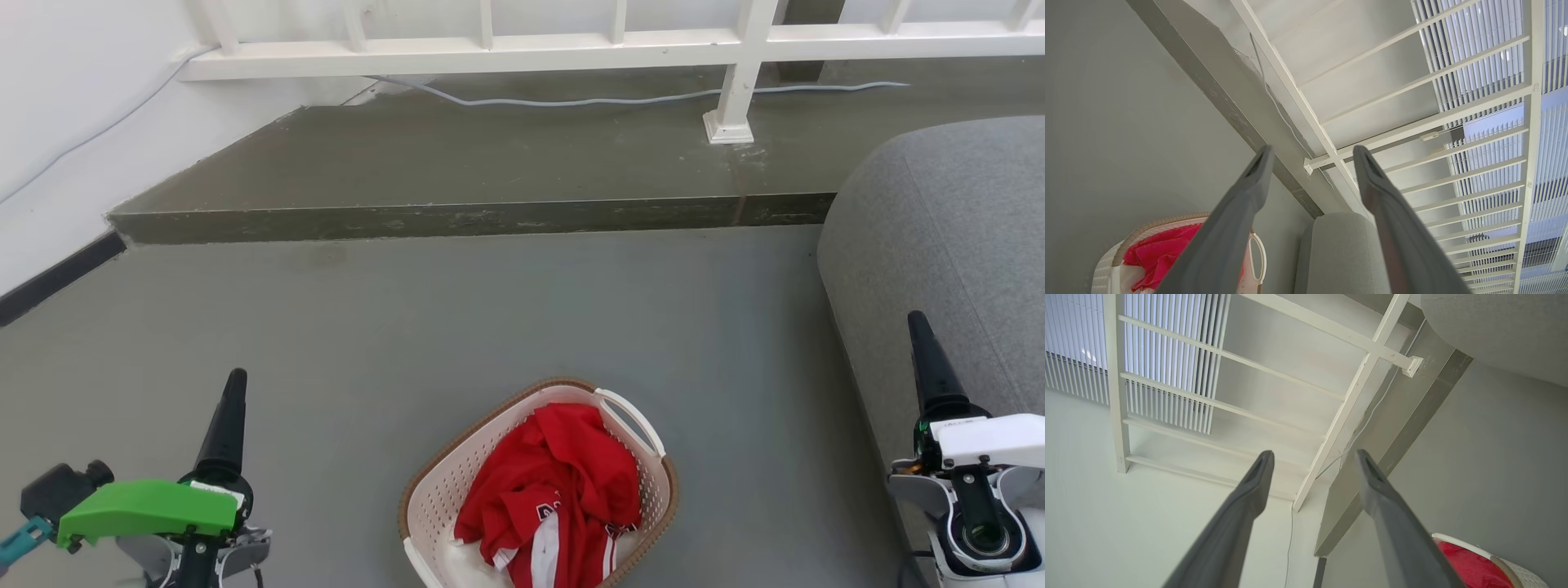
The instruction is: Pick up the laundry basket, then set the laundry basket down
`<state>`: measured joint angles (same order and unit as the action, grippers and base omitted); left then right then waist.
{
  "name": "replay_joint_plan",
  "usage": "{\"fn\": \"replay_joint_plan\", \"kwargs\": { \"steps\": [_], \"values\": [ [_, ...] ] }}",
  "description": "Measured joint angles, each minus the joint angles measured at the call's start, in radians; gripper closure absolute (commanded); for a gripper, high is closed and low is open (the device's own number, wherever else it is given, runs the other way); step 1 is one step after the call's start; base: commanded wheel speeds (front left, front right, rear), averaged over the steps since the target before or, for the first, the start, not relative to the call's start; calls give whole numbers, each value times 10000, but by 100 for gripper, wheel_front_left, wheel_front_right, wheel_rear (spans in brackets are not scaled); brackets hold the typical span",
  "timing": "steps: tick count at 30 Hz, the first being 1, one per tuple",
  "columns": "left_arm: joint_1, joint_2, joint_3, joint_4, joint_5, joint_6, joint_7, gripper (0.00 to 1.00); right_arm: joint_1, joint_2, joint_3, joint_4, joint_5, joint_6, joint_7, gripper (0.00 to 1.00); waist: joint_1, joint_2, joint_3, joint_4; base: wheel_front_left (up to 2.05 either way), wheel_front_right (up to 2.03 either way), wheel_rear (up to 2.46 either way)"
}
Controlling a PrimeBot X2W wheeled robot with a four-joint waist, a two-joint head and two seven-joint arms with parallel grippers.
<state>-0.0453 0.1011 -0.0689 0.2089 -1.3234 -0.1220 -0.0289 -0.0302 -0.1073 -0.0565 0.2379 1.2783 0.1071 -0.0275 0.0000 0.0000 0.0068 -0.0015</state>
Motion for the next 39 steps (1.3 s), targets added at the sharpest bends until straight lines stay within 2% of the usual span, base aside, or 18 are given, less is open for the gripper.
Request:
{"fn": "replay_joint_plan", "kwargs": {
  "steps": [10, 16, 25, 39],
  "values": [
    [-126, 226, -435, -211, 1415, -2, -353, 0, -2, -403, 401, -280, -1743, -316, -353, 0, 0, 0, -6, -9, 0, 0, 0],
    [-235, 487, -821, -353, 2708, 19, -604, 0, -5, -629, 775, -487, -3072, -650, -591, 0, 0, 0, -14, -10, 0, 0, 0],
    [-416, 746, -1323, -558, 4449, 449, -884, 0, -5, -865, 1356, -621, -4656, -1001, -880, 0, 0, 0, -17, 5, 0, 0, 0],
    [-438, 989, -2084, -876, 6957, 1066, -1329, 0, 7, -1080, 2130, -616, -6811, -1373, -1390, 0, 0, 0, -15, -23, 0, 0, 0]
  ]
}}
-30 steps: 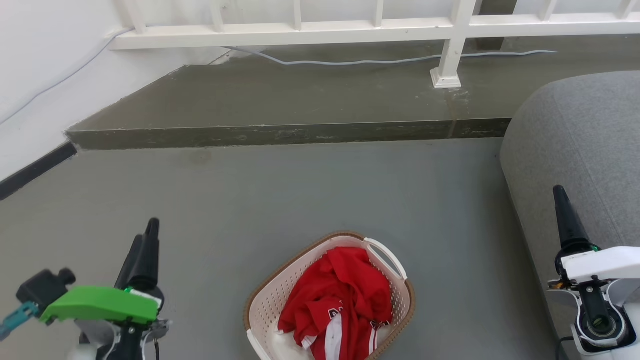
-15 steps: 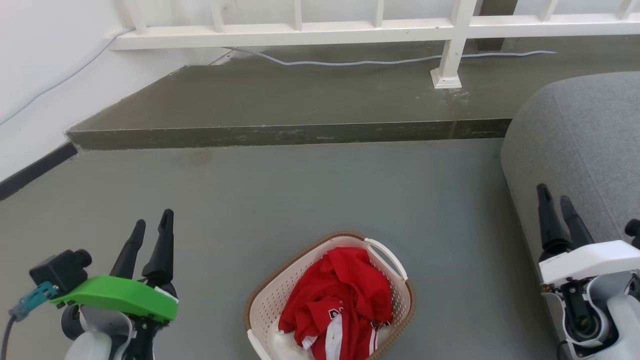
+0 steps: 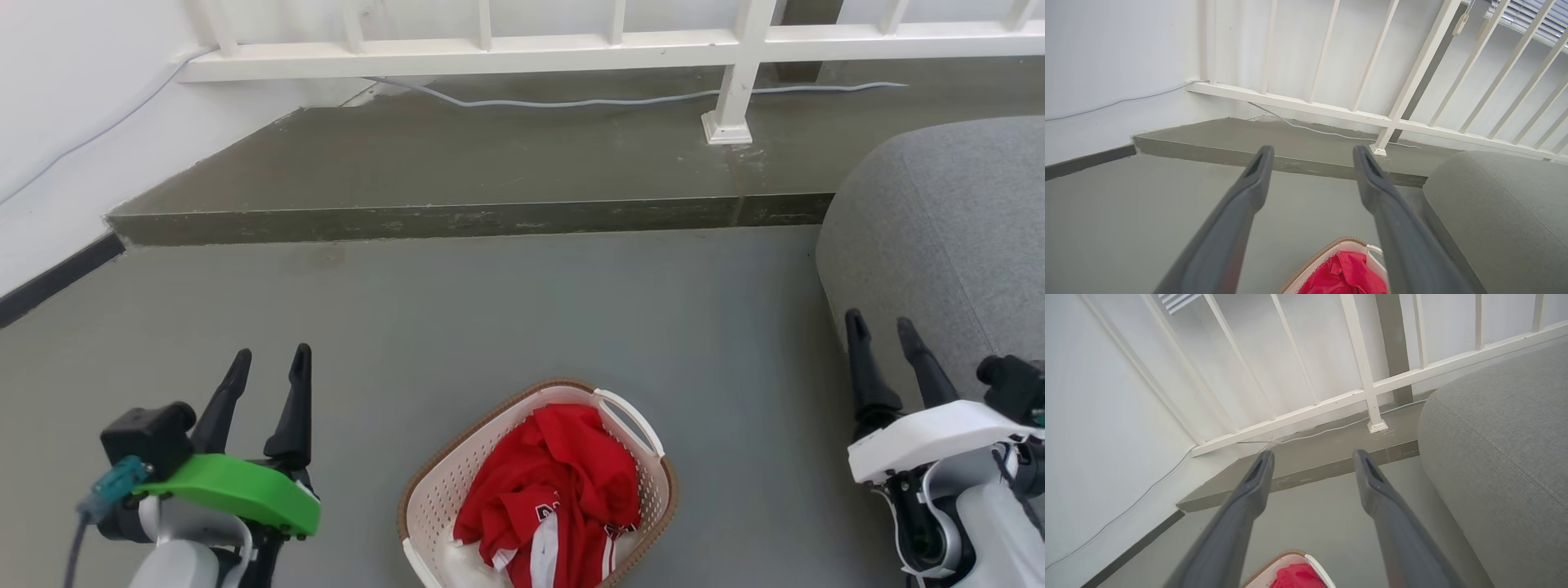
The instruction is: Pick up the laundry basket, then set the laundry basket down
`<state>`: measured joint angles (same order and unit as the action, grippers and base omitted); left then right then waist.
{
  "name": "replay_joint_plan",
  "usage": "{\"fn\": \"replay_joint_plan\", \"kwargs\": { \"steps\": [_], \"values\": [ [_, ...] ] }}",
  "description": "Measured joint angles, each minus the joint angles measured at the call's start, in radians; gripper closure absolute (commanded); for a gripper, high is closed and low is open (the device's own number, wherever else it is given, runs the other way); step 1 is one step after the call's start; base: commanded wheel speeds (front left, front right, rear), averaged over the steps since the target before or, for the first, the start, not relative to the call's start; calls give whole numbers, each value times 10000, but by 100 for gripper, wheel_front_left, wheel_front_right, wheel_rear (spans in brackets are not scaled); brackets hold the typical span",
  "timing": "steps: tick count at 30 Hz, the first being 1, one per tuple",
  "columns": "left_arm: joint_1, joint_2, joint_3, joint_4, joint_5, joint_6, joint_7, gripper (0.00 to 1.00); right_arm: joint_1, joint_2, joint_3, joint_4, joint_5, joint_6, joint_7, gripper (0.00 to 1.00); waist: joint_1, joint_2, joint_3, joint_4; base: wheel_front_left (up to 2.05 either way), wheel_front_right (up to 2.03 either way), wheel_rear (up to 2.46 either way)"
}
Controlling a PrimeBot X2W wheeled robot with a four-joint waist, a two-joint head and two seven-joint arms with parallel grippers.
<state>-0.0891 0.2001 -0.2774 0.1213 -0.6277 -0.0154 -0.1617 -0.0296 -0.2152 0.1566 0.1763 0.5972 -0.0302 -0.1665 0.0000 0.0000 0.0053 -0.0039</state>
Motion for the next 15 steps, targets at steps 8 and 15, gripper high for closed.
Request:
{"fn": "replay_joint_plan", "kwargs": {
  "steps": [8, 15],
  "values": [
    [0, 21, -374, -19, 1106, 324, -343, 0, 30, -100, 299, 100, -1066, -178, -274, 0, 0, 0, 12, -26, 0, 0, 0],
    [5, 27, -571, -4, 1847, 529, -579, 0, 40, -159, 533, 245, -1887, -341, -464, 0, 0, 0, 37, -42, 0, 0, 0]
  ]
}}
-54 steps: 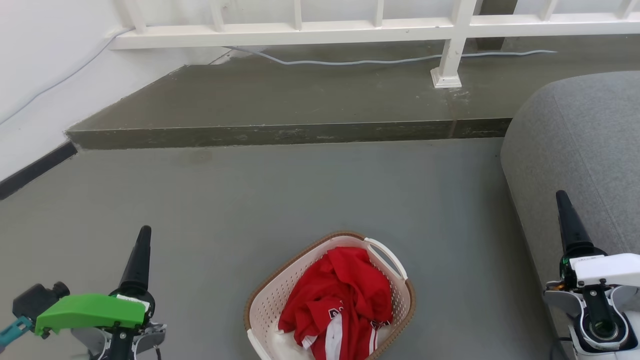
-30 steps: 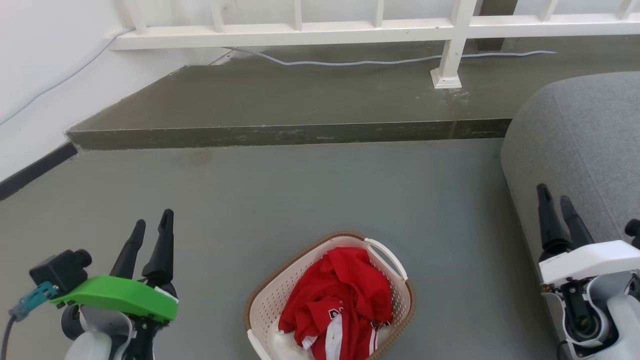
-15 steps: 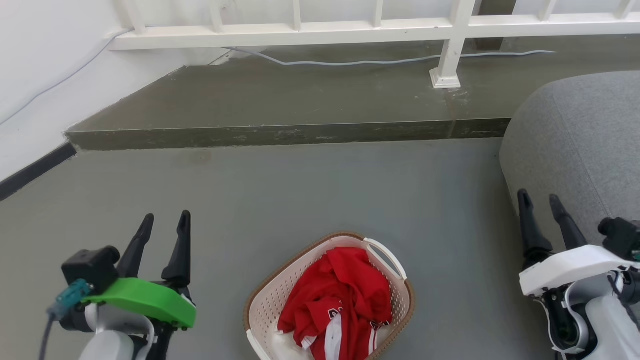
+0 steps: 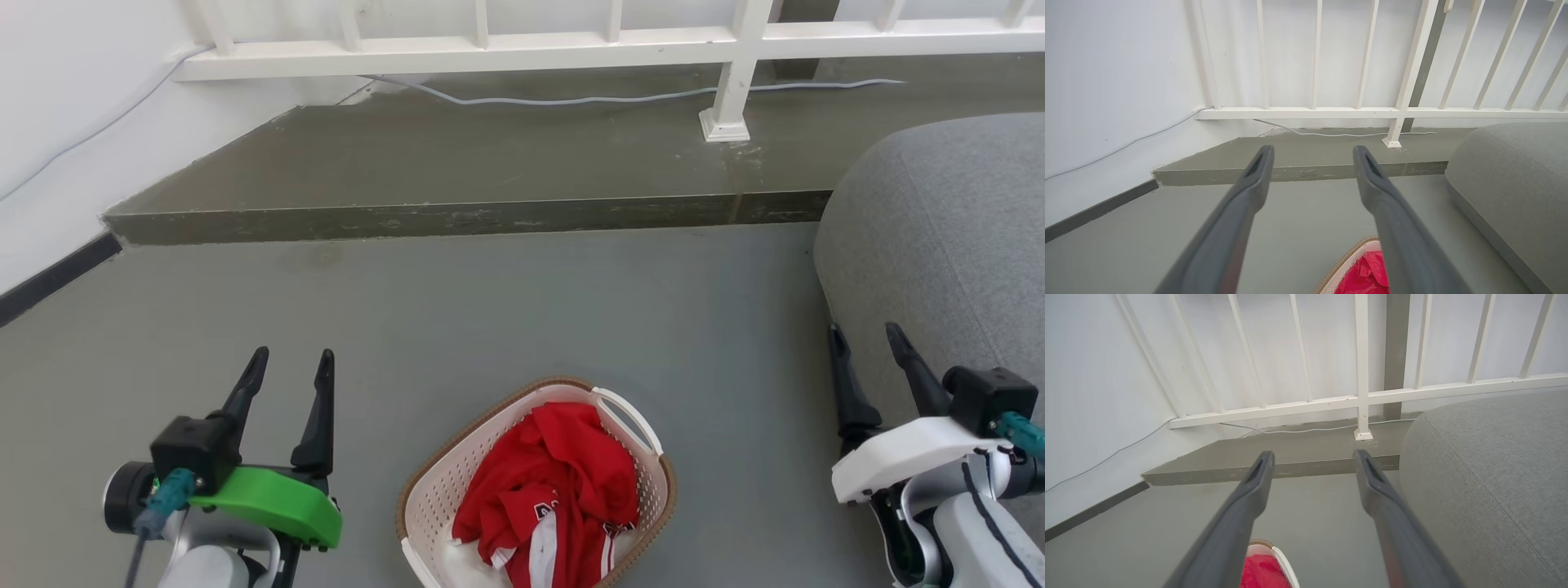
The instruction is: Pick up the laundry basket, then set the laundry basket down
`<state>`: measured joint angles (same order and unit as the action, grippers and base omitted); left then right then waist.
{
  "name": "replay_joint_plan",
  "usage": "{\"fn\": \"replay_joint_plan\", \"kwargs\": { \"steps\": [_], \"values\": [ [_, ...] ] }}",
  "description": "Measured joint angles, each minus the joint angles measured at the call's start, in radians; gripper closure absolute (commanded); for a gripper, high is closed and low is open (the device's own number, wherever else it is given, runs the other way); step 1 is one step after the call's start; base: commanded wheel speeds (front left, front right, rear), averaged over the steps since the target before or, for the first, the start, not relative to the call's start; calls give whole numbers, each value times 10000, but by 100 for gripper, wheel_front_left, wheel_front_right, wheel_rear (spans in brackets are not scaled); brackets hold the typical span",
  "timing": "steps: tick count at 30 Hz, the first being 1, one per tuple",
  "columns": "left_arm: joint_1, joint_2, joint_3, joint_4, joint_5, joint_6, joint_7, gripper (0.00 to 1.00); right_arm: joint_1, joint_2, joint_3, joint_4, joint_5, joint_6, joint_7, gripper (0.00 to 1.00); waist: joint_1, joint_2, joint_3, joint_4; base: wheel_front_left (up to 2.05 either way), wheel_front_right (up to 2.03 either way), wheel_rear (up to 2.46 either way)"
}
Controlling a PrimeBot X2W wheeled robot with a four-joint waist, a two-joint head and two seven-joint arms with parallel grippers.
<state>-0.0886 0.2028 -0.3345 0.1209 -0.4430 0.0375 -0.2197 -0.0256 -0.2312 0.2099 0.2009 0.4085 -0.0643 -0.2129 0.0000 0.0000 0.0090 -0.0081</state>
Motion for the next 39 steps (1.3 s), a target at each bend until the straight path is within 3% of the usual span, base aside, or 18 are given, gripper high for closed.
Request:
{"fn": "replay_joint_plan", "kwargs": {
  "steps": [10, 39],
  "values": [
    [7, 4, -236, 67, 1049, 263, -293, 0, 91, -71, 295, 130, -1060, -180, -341, 0, 0, 0, 24, -1, 0, 0, 0],
    [22, -61, -245, 600, 1047, 347, -293, 0, 91, -54, 286, 431, -1087, -165, -345, 0, 0, 0, 12, 63, 0, 0, 0]
  ]
}}
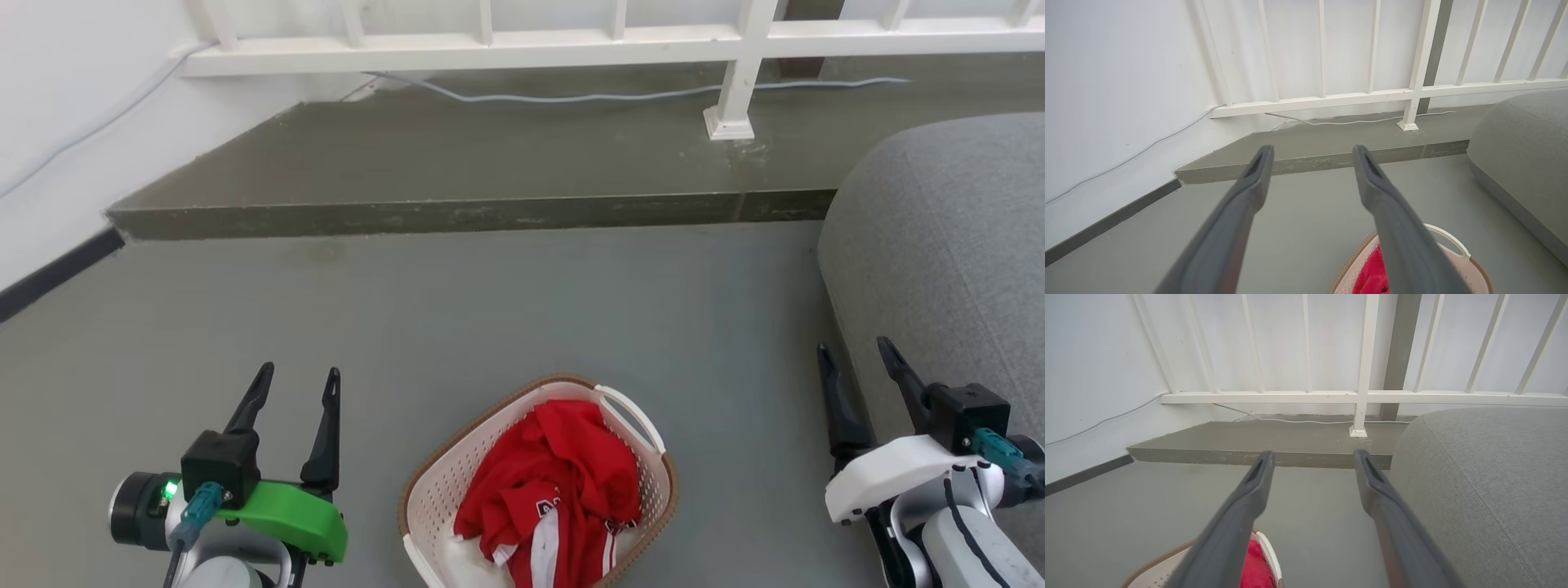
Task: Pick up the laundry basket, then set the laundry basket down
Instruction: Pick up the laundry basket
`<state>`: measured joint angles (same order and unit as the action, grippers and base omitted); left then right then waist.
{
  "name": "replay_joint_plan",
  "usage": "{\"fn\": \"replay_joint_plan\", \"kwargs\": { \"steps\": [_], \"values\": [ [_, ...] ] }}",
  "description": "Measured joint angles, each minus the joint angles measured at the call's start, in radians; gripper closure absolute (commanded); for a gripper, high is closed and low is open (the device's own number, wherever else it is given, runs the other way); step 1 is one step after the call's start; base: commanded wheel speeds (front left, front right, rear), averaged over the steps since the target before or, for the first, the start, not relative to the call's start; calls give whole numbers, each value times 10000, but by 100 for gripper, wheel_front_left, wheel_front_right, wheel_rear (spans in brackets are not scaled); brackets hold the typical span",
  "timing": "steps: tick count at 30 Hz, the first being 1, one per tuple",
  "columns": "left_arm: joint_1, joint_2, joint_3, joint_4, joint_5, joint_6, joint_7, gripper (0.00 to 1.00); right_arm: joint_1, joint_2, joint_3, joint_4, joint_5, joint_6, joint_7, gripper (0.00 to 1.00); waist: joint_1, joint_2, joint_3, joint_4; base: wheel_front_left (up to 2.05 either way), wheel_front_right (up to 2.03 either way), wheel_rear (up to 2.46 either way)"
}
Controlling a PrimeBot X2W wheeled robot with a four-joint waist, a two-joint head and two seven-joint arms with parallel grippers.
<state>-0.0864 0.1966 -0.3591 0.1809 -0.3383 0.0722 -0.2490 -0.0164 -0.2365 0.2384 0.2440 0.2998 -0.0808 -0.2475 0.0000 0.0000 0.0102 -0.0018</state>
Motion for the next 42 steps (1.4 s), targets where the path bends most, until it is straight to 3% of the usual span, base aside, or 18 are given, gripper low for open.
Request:
{"fn": "replay_joint_plan", "kwargs": {
  "steps": [10, 29, 42],
  "values": [
    [-4, -198, -12, 6, -151, 0, 119, 0, -54, 12, -86, -171, 81, 4, 0, 0, 0, 0, 585, 20, 0, 0, 0],
    [-969, -251, 36, 422, -299, -111, 562, 0, -1129, 100, -267, -719, 90, 40, -44, 0, 0, 0, 2951, -18, 0, 0, 0],
    [-1833, -539, 42, 1593, -1480, -654, 2130, 0, -2236, 328, -290, -1139, 58, 40, -59, 0, 1, 0, 4766, -251, 0, 0, 0]
  ]
}}
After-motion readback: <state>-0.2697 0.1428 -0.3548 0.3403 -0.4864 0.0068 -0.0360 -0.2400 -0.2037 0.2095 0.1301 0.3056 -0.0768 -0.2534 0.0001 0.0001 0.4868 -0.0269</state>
